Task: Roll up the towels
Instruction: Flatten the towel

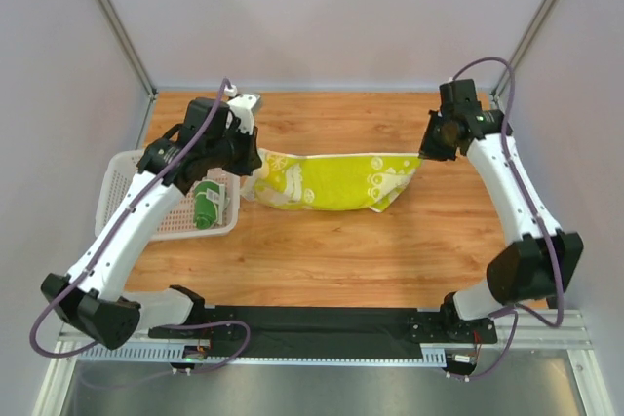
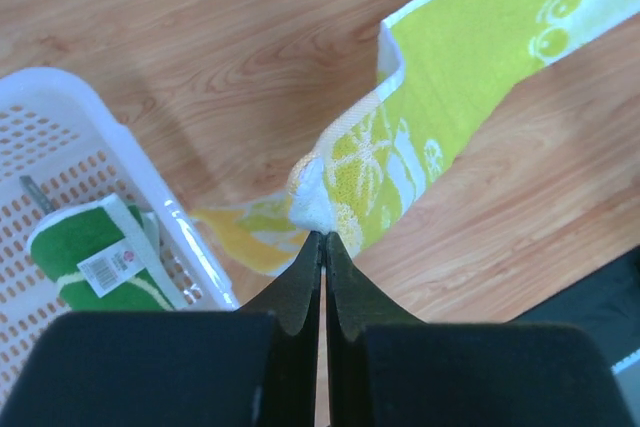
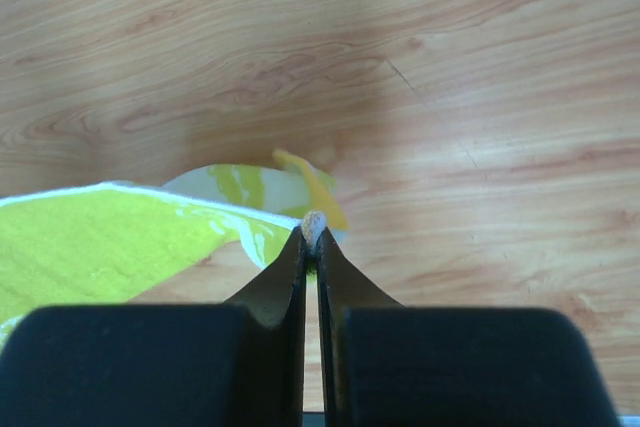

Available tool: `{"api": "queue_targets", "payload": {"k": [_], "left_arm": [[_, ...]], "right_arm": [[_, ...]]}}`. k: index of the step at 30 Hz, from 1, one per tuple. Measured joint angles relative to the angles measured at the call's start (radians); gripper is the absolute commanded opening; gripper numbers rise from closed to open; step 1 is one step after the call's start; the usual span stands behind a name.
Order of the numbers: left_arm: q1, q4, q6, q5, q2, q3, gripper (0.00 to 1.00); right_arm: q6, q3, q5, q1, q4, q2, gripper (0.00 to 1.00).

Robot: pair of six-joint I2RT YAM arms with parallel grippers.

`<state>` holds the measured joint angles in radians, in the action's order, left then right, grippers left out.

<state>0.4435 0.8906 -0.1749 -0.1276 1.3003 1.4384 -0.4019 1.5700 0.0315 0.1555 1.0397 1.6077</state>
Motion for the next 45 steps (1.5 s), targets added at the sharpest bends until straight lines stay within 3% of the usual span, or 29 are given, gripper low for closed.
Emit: {"api": "queue_targets", "payload": {"k": [11,17,22,30,35,45], "left_arm": [[0.035,-0.045,0.006,-0.196,-0.312,-0.203,0.00],[0.041,-0.058,-0.022,-0.248,-0.360,-0.305,0.00],[0.041,-0.055,-0.074,-0.172,-0.209,-0.305,0.00],[0.024,-0.084,-0.111,-0.154,0.316,-0.140,0.00],[0.010,-0.074,-0.103,-0.130,0.562,0.045,0.00],[-0.061,-0.017,-0.103,-0.044,0.770,0.274,0.00]], "right_arm": [[-0.063,-0.357,0.153,-0.002,0.040,-0.630,0.00],[-0.074,-0.377,0.285,-0.002,0.070,-0.760,0.00],[-0.072,-0.325,0.327,-0.026,0.055,-0.510,0.00],[-0.055,-0.298,0.239,-0.089,-0.069,-0.023,0.00],[-0.016,-0.097,0.200,-0.089,-0.117,0.224,0.00],[-0.014,0.245,0.161,-0.089,-0.056,0.531,0.00]]}}
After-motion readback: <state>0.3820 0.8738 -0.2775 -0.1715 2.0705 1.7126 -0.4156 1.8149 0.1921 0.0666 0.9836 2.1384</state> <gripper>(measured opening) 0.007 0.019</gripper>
